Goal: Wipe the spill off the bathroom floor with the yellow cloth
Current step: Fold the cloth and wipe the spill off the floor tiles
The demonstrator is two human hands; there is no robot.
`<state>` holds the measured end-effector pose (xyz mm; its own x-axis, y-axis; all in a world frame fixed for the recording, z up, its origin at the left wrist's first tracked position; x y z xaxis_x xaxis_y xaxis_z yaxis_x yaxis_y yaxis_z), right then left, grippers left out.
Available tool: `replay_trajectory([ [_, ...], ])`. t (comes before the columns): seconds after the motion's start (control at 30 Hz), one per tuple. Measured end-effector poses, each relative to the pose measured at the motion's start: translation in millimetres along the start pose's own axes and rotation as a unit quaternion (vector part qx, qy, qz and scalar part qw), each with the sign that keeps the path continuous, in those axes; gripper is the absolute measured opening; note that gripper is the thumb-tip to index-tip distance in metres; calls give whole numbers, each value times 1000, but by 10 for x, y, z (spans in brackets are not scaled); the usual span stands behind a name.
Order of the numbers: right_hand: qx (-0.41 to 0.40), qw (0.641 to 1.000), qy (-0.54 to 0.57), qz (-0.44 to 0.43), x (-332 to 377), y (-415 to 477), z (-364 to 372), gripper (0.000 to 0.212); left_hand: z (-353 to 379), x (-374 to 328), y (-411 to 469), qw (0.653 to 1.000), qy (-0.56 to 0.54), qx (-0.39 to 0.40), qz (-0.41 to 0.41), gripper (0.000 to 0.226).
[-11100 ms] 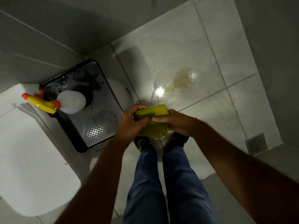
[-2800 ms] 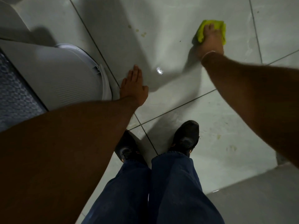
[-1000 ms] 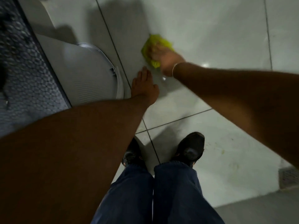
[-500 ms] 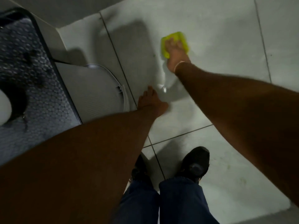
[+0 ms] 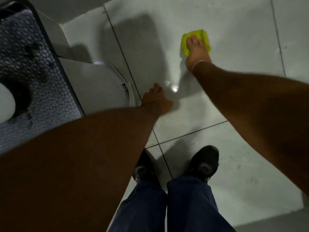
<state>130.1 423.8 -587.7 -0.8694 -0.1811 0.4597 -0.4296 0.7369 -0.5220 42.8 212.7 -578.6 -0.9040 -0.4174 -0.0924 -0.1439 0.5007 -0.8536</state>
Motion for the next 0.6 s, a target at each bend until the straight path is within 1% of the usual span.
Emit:
replay_trajectory([
  [0.03, -2, 1000, -2, 2, 92, 21, 50, 75, 10, 5, -5, 1000, 6, -1, 5, 92],
  [0.07, 2, 1000, -16, -25, 232, -12, 154, 73, 15, 23, -7, 1000, 8, 2, 9, 92],
  [0.1, 11, 997, -33, -74, 369, -111, 290, 68, 10, 42, -5, 1000, 5, 4, 12, 90],
  [0.17, 43, 980, -72, -182, 488, -507, 624, 54, -29, 115, -6, 1000, -6, -8, 9, 84],
  [0.2, 58, 970, -90, -218, 418, -771, 757, 52, -51, 149, -4, 1000, -6, -20, 8, 81],
  [0.23, 70, 964, -97, -237, 278, -1059, 862, 53, -66, 184, 4, 999, 0, -31, 10, 79],
  [0.3, 80, 966, -83, -230, -143, -1621, 958, 65, -65, 229, 29, 999, 9, -39, 18, 76],
  [0.37, 72, 976, -66, -194, -582, -2015, 914, 77, -51, 255, 33, 999, 19, -44, 17, 74],
  [0.43, 46, 991, -31, -123, -985, -2073, 692, 81, -18, 217, 25, 998, 24, -53, 17, 73],
  [0.5, -2, 1000, 0, -9, -1302, -1856, 394, 85, 25, 158, 2, 998, 23, -60, 18, 73],
  [0.53, -35, 998, 14, 53, -1448, -1703, 246, 84, 58, 127, -12, 998, 20, -61, 19, 73],
  [0.6, -92, 983, 47, 155, -1597, -1390, 32, 82, 108, 89, -37, 998, 10, -68, 16, 75],
])
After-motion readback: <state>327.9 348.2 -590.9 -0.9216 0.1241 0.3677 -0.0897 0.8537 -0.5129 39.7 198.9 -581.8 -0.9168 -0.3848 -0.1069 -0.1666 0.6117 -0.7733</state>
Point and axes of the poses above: each hand's wrist, its own y-axis towards the middle knuckle, its own z-axis out of the palm, x = y × z, the point moved 7 cm from there along y, towards the middle knuckle, and after that the axes turned 11 degrees about y, right-handed, at the moved point
